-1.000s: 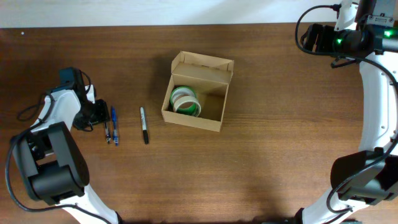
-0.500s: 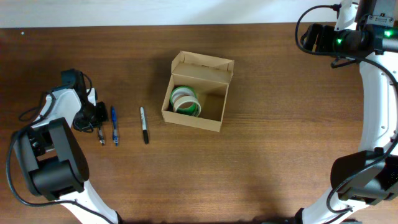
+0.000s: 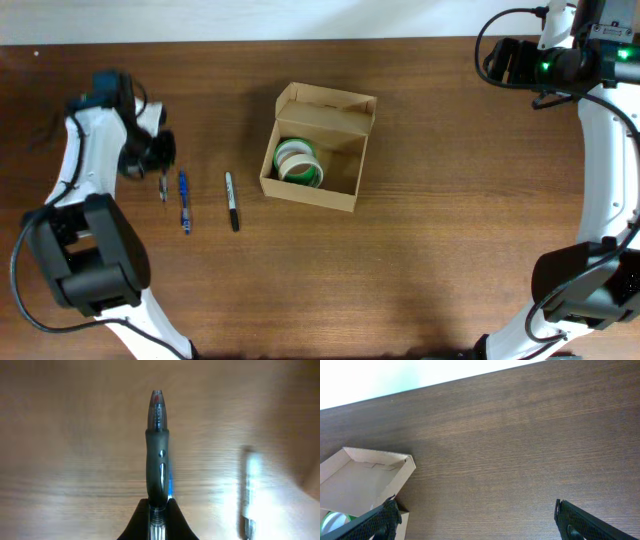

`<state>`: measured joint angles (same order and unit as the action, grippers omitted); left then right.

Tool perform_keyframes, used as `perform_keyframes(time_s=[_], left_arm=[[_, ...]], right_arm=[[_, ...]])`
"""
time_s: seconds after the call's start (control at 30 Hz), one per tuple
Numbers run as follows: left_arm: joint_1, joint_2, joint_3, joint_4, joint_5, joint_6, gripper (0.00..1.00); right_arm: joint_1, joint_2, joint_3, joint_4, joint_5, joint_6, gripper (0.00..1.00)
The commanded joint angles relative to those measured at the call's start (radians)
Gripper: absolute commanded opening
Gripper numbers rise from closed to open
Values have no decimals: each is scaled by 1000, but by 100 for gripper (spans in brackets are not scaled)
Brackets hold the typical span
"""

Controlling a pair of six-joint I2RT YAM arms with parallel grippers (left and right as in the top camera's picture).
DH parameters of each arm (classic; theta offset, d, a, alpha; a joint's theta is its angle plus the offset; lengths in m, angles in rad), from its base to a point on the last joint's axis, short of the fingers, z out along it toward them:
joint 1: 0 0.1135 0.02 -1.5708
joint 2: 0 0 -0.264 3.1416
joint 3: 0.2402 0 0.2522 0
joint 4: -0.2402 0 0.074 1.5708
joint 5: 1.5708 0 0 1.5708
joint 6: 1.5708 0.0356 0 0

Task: Pack container
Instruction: 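Carry the black pen into the box and release it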

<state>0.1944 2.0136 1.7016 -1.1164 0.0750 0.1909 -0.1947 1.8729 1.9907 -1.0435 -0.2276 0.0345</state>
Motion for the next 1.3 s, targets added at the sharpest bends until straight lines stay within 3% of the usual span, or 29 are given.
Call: perform_keyframes(time_s=[0.0,0.13,0.37,0.53,1.27], left_arm=[[-80,-46,132,-71,23,246,2],[-218,-46,250,-162,17,525,2],[-484,-46,293,-159,7,821,1],[-602,-45,293,-156,7,1027,1],[-683,153,293,-231,53,1120,1]], right_arm=[[-2,-21,19,0,-5,8,99],[-2,-21,19,0,-5,8,99],[-2,-21,19,0,-5,8,99],[-2,-21,19,0,-5,8,99],[-2,-21,19,0,-5,8,99]])
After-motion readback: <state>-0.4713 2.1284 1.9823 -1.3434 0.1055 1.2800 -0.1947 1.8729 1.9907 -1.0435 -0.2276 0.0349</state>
